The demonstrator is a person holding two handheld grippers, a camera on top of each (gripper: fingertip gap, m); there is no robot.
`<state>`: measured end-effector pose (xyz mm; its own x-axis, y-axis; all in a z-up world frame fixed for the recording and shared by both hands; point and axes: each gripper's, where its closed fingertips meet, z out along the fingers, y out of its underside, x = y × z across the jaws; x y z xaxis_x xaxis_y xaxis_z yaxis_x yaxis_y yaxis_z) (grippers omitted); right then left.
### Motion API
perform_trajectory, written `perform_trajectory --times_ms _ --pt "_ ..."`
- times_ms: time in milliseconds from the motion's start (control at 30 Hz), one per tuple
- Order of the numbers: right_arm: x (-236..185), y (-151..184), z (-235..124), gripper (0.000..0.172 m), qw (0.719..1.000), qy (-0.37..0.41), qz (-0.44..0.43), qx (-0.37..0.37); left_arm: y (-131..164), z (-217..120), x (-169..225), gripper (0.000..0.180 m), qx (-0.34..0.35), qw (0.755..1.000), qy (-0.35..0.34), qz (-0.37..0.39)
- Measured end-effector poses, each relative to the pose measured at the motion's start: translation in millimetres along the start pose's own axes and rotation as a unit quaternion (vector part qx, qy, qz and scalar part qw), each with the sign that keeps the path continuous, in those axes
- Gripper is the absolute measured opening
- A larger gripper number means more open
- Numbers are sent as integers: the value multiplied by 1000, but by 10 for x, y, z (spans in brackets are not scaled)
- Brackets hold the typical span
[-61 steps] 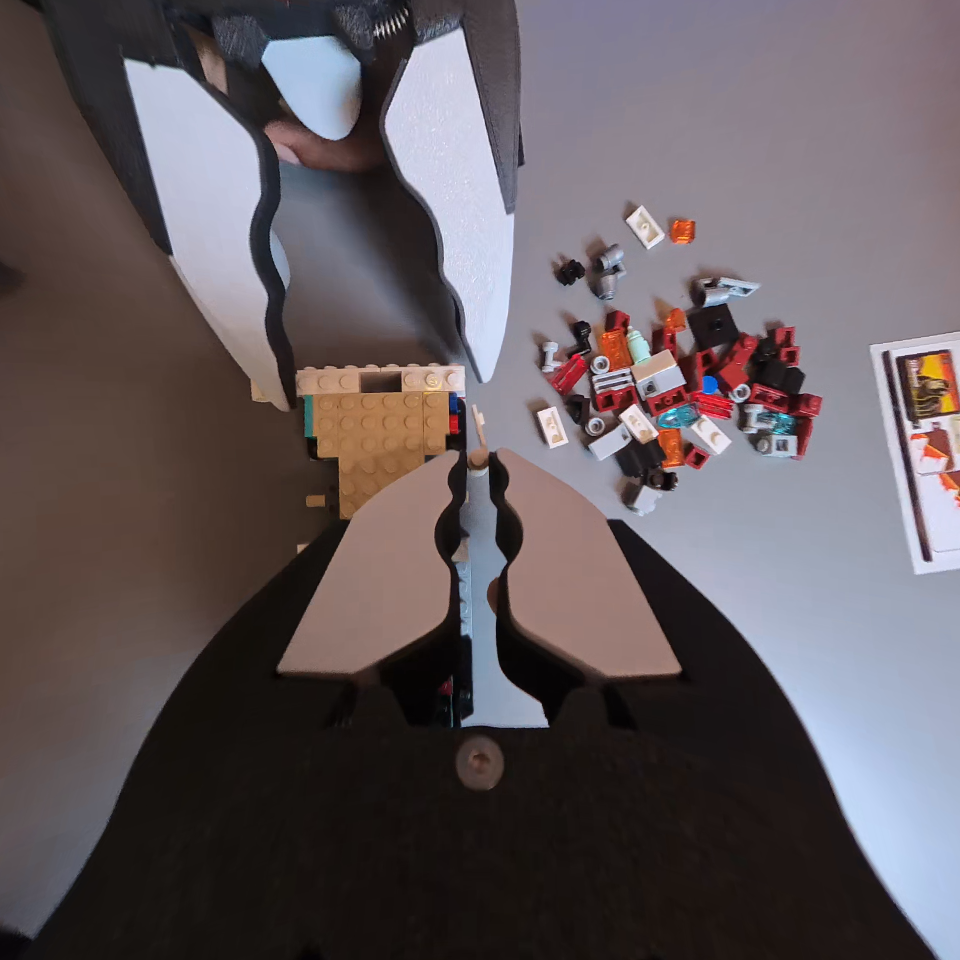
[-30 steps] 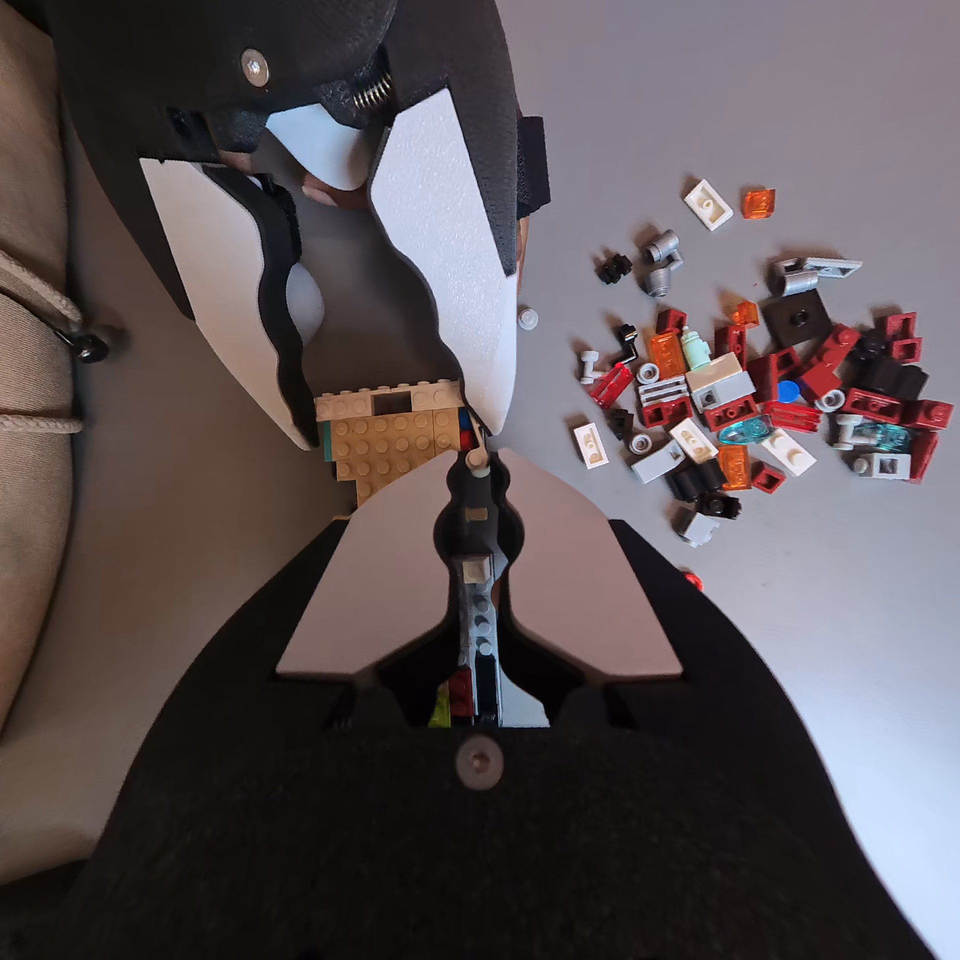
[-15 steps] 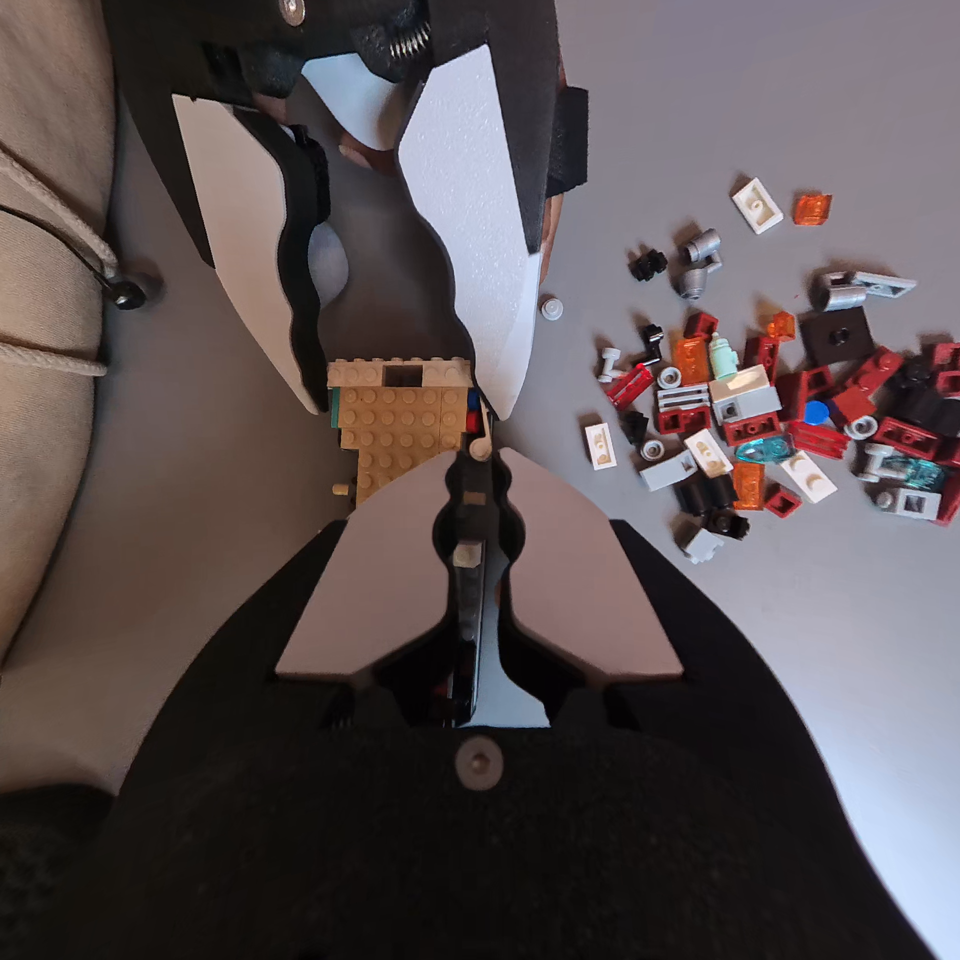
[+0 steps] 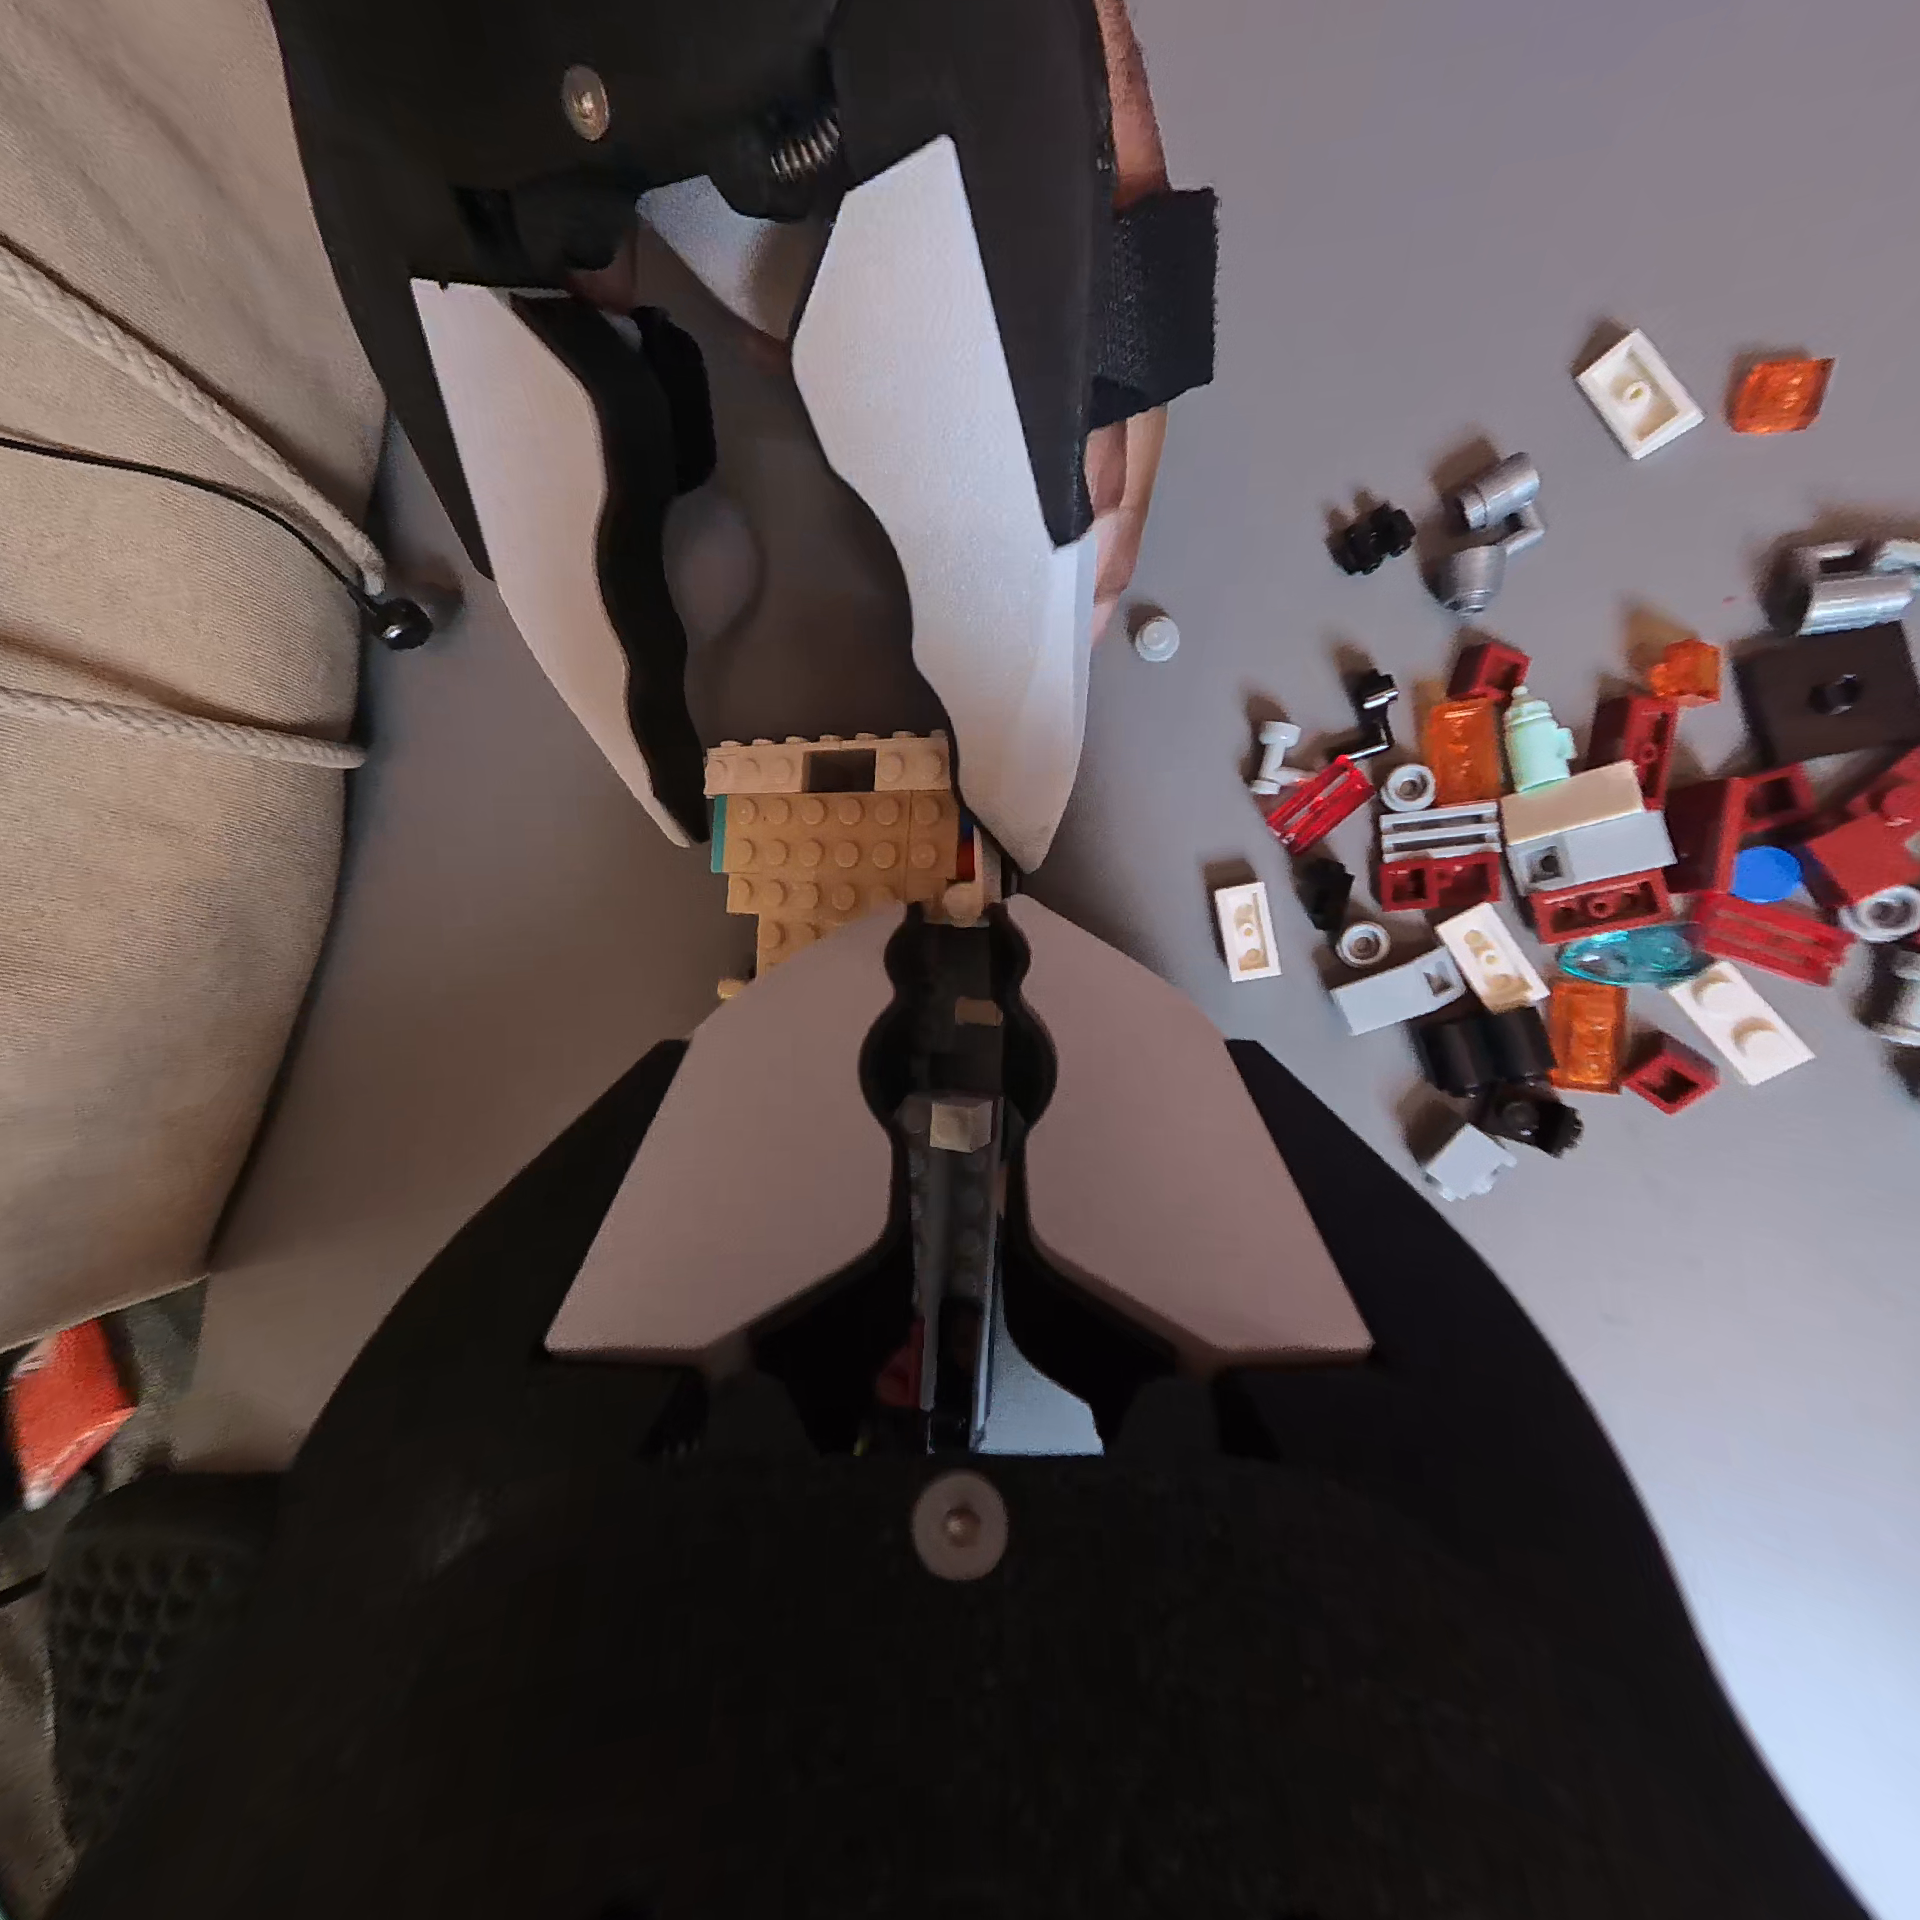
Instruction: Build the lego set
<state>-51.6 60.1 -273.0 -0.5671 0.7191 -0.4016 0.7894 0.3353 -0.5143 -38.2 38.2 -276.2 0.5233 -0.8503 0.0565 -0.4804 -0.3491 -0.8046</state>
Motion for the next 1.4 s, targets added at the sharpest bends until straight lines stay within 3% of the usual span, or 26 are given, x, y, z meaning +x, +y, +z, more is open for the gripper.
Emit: perform_trajectory --times_ms 333,833,1033,1400 --pt "6 -58 -83 7 1000 -6 12 22 5 -5 3 71 -1 1000 1 2" --pt "25 -63 -4 4 997 -2 52 -49 25 -18 -11 74 -2 1000 -10 -3" --pt "28 -80 11 0 995 9 72 -72 113 -144 -32 74 -33 999 -30 -5" --pt "5 -134 36 0 995 1 80 -66 157 -167 4 71 -30 999 -8 -24"
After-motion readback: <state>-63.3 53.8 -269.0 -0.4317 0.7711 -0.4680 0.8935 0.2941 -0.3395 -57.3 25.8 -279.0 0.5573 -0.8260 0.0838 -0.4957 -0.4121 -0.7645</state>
